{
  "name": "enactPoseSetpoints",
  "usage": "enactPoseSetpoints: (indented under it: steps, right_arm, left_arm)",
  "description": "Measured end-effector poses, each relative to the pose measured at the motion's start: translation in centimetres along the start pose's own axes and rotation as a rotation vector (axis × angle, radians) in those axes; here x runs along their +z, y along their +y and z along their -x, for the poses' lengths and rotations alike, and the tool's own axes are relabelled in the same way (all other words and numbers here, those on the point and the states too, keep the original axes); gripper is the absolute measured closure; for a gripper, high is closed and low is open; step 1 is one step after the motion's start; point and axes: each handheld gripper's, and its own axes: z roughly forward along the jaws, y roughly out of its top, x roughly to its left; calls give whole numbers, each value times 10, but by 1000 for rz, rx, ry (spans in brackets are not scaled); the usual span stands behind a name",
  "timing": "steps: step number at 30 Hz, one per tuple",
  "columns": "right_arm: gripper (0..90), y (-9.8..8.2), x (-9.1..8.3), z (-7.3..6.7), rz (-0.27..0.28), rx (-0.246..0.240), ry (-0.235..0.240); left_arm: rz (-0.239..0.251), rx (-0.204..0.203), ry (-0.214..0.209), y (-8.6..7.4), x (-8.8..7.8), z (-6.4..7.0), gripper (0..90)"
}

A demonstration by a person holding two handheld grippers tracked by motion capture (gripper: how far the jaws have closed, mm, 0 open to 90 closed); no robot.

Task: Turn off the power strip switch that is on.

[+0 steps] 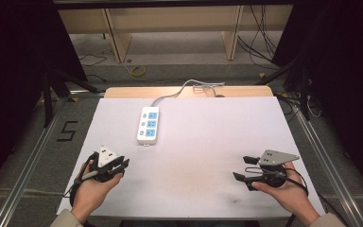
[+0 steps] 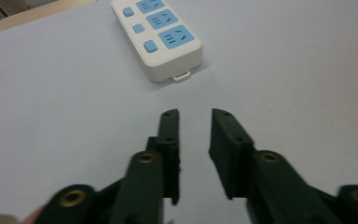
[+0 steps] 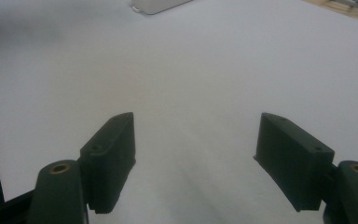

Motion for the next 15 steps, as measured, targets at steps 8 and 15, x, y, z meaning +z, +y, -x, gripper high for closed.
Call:
enactPoseSetpoints:
  steps: [8, 15]
  right_arm:
    - [288, 0, 0, -1, -1, -2, 9]
    - [288, 0, 0, -1, 0, 2, 7]
  left_arm:
    - [-30, -9, 4, 12, 4, -1, 898]
    - [-40, -22, -6, 19, 13, -5, 898]
